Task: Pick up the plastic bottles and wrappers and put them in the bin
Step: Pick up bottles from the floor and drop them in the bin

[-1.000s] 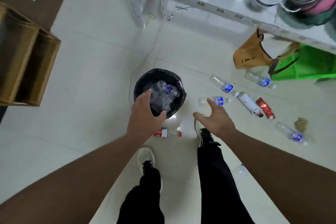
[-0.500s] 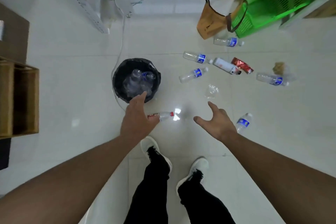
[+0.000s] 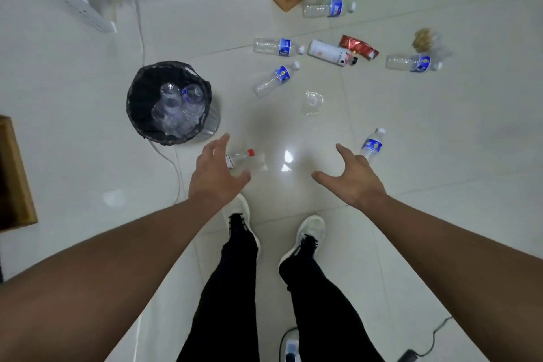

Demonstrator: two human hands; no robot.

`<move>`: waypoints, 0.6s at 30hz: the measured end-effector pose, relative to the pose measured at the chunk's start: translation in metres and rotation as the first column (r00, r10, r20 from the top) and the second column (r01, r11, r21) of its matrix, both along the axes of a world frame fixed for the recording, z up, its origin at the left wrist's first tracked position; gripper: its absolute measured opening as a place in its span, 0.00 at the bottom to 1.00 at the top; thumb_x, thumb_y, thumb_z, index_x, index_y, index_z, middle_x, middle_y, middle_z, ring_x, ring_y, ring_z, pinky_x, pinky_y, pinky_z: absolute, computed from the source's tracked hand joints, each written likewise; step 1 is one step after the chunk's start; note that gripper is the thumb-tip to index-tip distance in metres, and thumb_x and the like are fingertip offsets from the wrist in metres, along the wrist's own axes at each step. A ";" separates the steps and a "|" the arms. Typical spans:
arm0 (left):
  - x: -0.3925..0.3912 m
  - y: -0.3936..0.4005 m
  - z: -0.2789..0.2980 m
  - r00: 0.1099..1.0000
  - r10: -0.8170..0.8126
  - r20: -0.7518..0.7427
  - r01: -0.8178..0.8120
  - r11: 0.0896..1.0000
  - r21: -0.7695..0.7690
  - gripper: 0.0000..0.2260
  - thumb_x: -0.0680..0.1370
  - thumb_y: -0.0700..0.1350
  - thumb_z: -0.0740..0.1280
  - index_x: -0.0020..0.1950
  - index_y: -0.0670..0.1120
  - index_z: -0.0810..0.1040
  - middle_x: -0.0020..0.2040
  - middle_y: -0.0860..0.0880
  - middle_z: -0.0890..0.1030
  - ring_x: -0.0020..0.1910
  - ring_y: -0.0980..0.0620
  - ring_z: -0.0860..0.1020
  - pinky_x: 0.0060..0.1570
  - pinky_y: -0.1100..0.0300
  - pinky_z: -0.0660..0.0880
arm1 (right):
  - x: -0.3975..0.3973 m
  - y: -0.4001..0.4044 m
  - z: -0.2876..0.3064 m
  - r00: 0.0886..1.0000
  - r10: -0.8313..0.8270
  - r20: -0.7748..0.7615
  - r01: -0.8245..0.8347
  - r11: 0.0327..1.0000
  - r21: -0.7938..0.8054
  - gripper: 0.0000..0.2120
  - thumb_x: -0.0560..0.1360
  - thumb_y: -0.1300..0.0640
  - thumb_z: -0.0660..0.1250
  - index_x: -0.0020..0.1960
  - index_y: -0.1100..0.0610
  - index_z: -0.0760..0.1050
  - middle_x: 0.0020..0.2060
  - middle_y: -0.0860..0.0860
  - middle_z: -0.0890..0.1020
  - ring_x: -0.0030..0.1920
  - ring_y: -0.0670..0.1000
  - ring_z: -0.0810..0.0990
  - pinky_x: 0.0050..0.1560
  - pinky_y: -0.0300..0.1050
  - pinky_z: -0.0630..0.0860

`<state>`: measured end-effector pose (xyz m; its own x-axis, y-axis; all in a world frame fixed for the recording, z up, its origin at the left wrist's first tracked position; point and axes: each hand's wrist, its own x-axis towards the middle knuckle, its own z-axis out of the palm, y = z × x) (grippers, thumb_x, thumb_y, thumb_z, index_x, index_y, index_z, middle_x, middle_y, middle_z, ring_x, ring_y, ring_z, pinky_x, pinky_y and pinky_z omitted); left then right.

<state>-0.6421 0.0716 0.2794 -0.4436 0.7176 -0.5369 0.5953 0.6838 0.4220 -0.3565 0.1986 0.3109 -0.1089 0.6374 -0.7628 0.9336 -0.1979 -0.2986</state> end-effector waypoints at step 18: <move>-0.035 0.049 -0.267 0.983 -0.174 -0.058 0.165 0.978 -0.129 0.41 0.74 0.58 0.76 0.84 0.54 0.62 0.79 0.45 0.67 0.77 0.41 0.68 0.73 0.41 0.70 | 0.071 0.058 -0.284 0.974 -0.182 0.136 0.172 0.982 0.083 0.46 0.72 0.32 0.72 0.84 0.44 0.59 0.78 0.57 0.67 0.73 0.61 0.73 0.60 0.55 0.75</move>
<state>-0.6769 0.1203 0.0125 -0.3601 0.7160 -0.5981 0.7317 0.6145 0.2950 -0.2856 0.2567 0.0270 0.1171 0.6892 -0.7151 0.9194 -0.3475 -0.1844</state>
